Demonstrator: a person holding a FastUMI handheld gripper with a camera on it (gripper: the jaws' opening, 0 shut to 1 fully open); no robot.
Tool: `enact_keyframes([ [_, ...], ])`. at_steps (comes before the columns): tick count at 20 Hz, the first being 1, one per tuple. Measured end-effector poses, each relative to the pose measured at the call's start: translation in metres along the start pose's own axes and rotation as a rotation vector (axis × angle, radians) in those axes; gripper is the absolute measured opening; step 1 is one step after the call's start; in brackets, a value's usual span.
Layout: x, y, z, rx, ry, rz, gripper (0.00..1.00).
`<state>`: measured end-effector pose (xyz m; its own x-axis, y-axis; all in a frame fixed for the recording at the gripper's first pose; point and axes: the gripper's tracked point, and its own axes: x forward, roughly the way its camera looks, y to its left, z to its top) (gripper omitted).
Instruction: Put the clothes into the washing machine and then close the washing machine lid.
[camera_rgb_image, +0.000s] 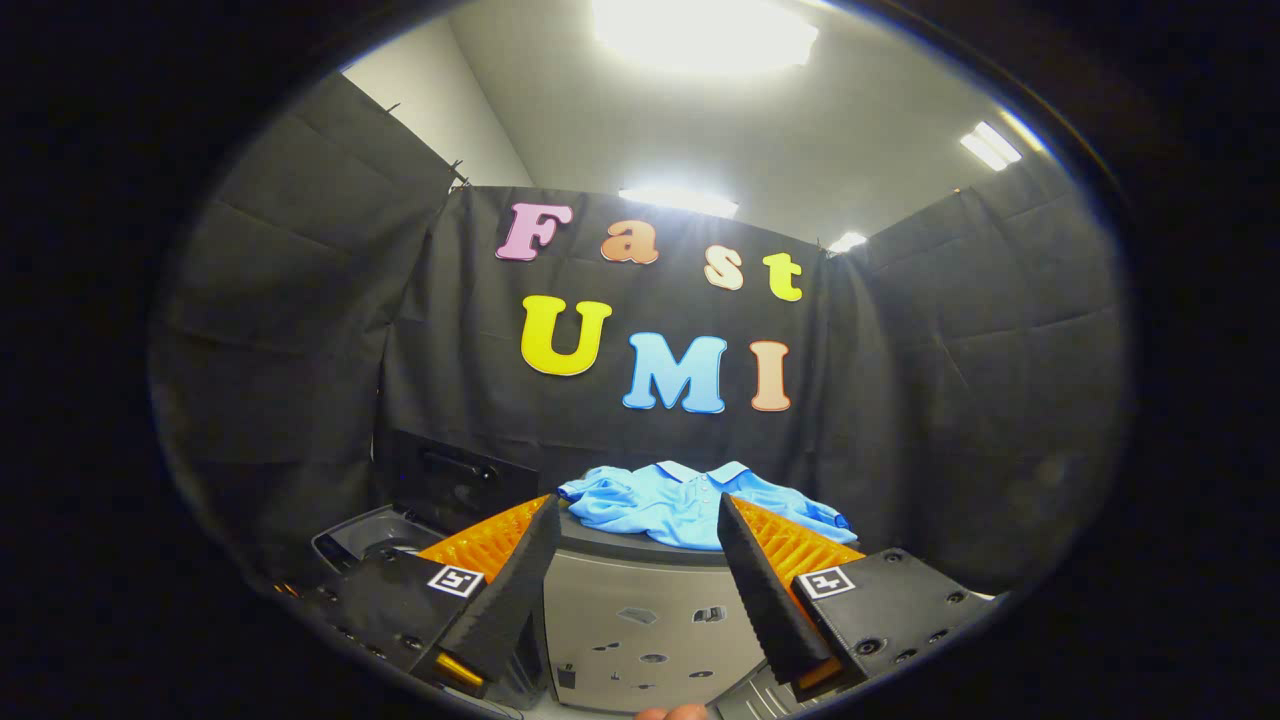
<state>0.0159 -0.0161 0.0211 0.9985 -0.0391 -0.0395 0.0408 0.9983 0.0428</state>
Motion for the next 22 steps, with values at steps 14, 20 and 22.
enact_keyframes([
  [14, 0.047, -0.017, 0.065, -0.071, 0.006, 0.031, 0.98],
  [20, 0.103, -0.034, 0.045, -0.011, 0.158, 0.048, 0.98],
  [22, 0.124, -0.042, 0.044, -0.008, 0.175, 0.050, 0.98],
])
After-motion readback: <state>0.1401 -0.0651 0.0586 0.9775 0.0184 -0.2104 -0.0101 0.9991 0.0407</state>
